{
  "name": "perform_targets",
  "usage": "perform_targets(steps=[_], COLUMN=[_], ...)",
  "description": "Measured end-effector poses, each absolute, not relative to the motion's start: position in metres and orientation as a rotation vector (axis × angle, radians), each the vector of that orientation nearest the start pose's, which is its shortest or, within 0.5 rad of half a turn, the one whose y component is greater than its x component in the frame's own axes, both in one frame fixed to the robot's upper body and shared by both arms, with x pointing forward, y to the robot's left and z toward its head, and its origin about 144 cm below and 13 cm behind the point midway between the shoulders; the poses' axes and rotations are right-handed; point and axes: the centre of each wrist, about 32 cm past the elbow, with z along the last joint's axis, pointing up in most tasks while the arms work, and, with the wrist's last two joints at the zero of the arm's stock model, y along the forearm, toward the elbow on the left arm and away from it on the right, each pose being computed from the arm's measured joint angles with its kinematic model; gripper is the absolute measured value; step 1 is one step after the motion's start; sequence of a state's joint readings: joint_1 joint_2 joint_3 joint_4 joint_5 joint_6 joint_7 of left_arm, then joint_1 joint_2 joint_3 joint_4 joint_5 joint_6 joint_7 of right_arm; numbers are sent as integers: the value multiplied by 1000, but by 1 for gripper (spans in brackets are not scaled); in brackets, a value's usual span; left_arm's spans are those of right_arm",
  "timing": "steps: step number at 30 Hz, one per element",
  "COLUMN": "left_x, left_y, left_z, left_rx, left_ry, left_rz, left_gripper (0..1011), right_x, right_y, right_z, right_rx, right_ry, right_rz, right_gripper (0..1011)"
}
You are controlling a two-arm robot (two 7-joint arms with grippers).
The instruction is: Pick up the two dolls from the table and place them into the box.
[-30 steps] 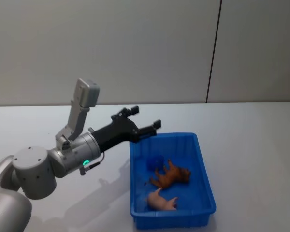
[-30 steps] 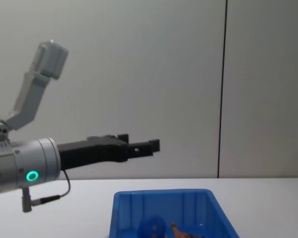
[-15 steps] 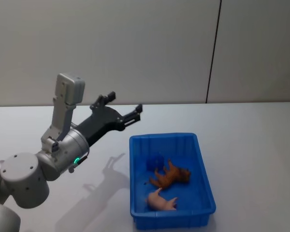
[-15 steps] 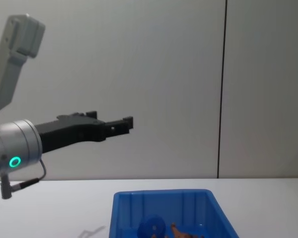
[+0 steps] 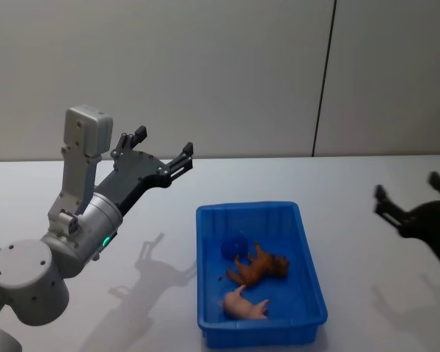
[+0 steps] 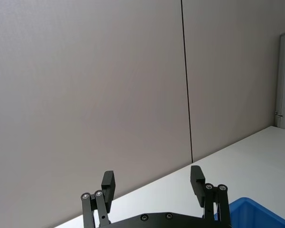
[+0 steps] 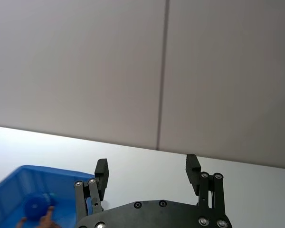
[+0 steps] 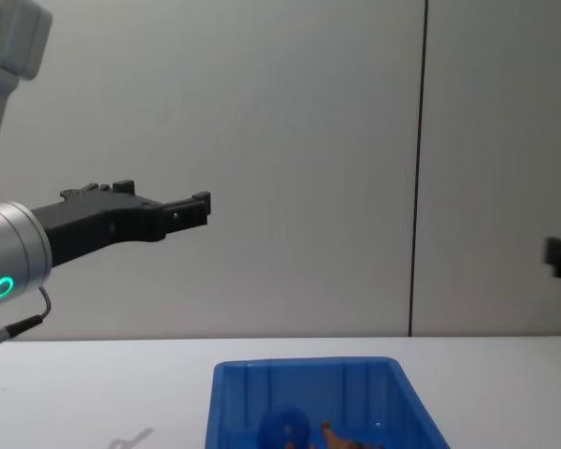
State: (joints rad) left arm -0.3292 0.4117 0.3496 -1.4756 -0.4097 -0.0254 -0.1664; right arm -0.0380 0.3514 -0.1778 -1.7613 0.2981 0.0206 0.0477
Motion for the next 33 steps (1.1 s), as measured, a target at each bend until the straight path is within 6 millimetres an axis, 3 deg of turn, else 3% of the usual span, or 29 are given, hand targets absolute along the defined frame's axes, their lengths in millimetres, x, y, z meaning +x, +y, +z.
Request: perform_targets(steps=[6, 19, 33], left_x=[527, 499, 492], left_y=[247, 207, 198], left_z=[1211, 1205, 1204], left_rx=[-18, 50, 61], left_ry=[-162, -248, -267], left_rz=[1124, 1123, 1124], left_gripper=[1004, 1004, 1004], right_x=[443, 443, 443], right_y=[-240, -237, -237], right_z=[1188, 1189, 1189], right_rx=[25, 26, 26], right_ry=[-74, -75, -75], right_rz=[-1240, -1230, -1229], right_gripper=[1001, 1001, 1001])
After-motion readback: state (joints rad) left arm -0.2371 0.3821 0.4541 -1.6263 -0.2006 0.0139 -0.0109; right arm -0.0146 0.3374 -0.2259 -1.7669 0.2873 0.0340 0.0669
